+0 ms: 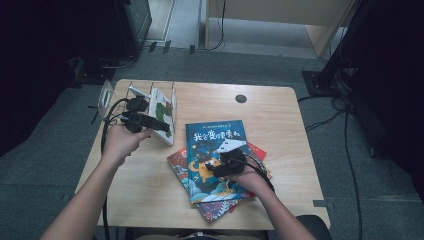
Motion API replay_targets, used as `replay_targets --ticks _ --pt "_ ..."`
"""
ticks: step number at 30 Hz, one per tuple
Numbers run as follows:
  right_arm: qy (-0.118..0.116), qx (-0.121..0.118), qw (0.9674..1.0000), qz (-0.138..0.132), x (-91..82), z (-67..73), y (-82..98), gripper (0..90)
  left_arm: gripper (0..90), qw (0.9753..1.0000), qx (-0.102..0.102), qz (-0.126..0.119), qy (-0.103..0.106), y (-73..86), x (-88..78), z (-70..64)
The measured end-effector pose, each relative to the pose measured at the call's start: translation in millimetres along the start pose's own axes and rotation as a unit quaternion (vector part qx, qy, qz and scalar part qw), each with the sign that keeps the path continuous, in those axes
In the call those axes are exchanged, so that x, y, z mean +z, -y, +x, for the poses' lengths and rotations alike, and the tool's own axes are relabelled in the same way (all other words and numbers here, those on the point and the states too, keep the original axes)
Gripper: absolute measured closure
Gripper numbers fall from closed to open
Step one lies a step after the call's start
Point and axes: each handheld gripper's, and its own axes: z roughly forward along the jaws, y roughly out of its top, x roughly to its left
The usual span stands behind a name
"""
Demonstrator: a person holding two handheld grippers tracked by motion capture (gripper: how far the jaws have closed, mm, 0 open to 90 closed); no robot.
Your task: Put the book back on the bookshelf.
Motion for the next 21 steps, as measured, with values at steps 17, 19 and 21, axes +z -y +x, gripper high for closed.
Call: replay_targets --ticks 17,19,21 --pt "0.0 0.0 1.0 0.001 -0.1 0.1 0.0 19.9 43.8 0.9996 0.02 -0.02 0.005 17.2 7.3 -1.3" --pt "0.0 0.0 1.0 0.001 -0.1 0.1 0.0 19.9 44.0 0.9995 0.025 -0.021 0.005 18.0 7.7 -1.7" --pt "0.0 0.0 1.0 0.001 -0.1 0.1 0.0 19.9 43.7 0.9995 0.027 -0.016 0.005 19.8 10.3 -1.5"
